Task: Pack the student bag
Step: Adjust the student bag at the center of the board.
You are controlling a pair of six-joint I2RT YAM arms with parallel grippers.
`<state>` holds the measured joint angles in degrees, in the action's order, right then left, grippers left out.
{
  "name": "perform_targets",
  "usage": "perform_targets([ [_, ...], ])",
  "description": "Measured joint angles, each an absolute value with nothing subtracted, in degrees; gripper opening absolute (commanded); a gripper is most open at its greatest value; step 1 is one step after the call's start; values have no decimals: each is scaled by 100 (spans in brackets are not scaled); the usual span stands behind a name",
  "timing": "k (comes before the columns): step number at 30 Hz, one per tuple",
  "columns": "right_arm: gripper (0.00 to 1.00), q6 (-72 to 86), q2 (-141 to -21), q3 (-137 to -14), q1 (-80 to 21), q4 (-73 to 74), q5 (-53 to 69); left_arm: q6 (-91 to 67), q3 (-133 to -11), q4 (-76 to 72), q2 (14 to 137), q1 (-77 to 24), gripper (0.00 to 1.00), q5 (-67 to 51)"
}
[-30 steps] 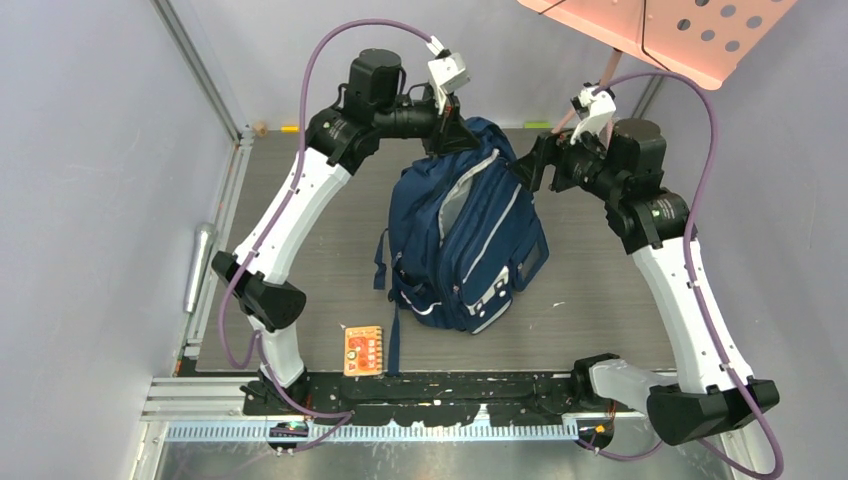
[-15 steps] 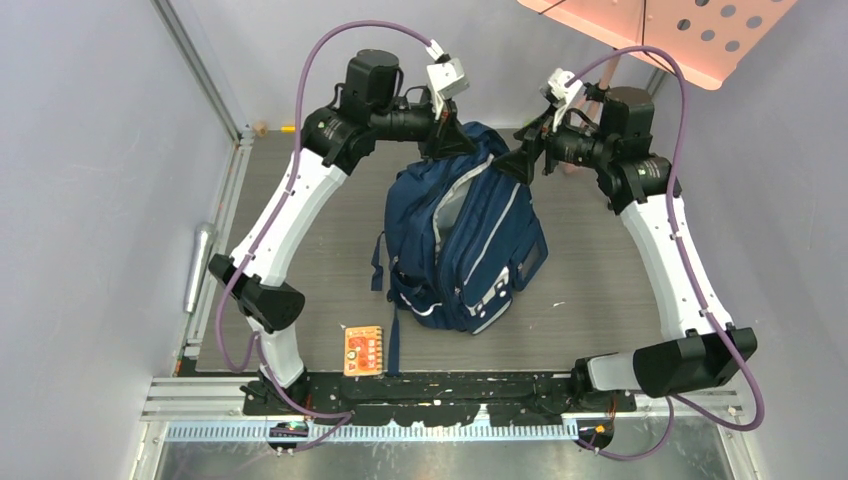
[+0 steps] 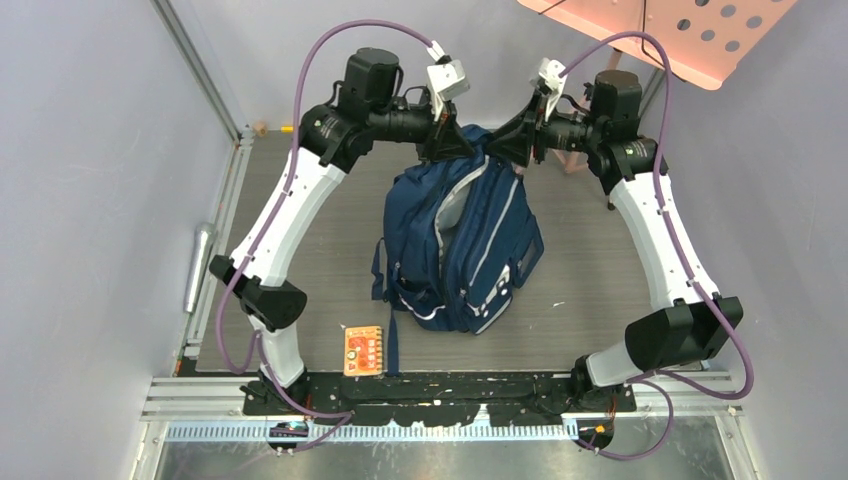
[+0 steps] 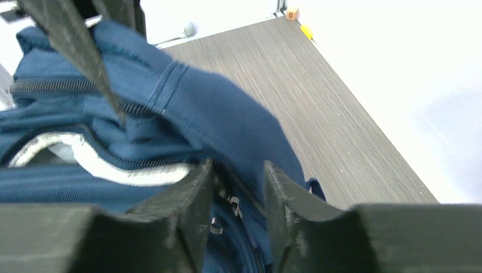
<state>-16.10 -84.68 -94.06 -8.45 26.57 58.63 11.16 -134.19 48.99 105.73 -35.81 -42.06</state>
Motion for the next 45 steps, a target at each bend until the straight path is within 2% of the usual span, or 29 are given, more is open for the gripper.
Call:
perform_targets([
  [1, 11, -1570, -8462, -9389, -845, 2510, 5846, 1111, -13430, 4904, 10578, -3597, 0, -4222],
  [2, 3, -1516, -8458, -9373, -845, 2383, 5841, 1111, -13450, 4906, 10584, -3623, 0, -4233],
  [3, 2, -1457, -8431, -9334, -845, 2292, 5833, 1111, -13465, 4904, 10586, -3658, 0, -4224],
  [4, 1, -1426, -8390, -9279, -847, 2239, 5815, 1111, -13467, 4899, 10586, -3686, 4, -4215],
  [5, 1, -1372, -8320, -9194, -858, 2182, 5739, 1116, -13467, 4895, 10586, -3712, 15, -4189],
  [6, 0, -1341, -8224, -9078, -862, 2102, 5623, 1116, -13467, 4884, 10586, -3732, 30, -4150],
  [8, 0, -1308, -7979, -8818, -869, 1946, 5249, 1100, -13406, 4777, 10571, -3765, 68, -4049],
  [9, 0, -1275, -7867, -8694, -869, 1876, 5052, 1160, -13356, 4678, 10541, -3782, 82, -4005],
  [10, 0, -1216, -7717, -8527, -869, 1789, 4703, 1164, -13244, 4558, 10466, -3804, 91, -3920],
  [11, 0, -1153, -7585, -8379, -860, 1737, 4381, 1177, -13087, 4425, 10331, -3826, 97, -3728],
  [15, 0, -808, -7054, -7972, -858, 1664, 3124, 1306, -12641, 4132, 9767, -3889, 100, -3048],
  [22, 0, -45, -6700, -7966, -888, 2200, 1481, 1179, -11566, 3813, 8497, -4025, 100, -2167],
  [30, 0, 808, -6748, -8342, -1181, 2886, -99, 215, -9247, 3173, 7102, -5317, 100, -1232],
  [35, 0, 939, -7059, -8698, -1671, 3140, -1035, -412, -8285, 2486, 6908, -5972, 100, -626],
  [45, 0, 1063, -7356, -8941, -1999, 3236, -1905, -585, -7950, 1702, 7000, -7205, 100, 1162],
])
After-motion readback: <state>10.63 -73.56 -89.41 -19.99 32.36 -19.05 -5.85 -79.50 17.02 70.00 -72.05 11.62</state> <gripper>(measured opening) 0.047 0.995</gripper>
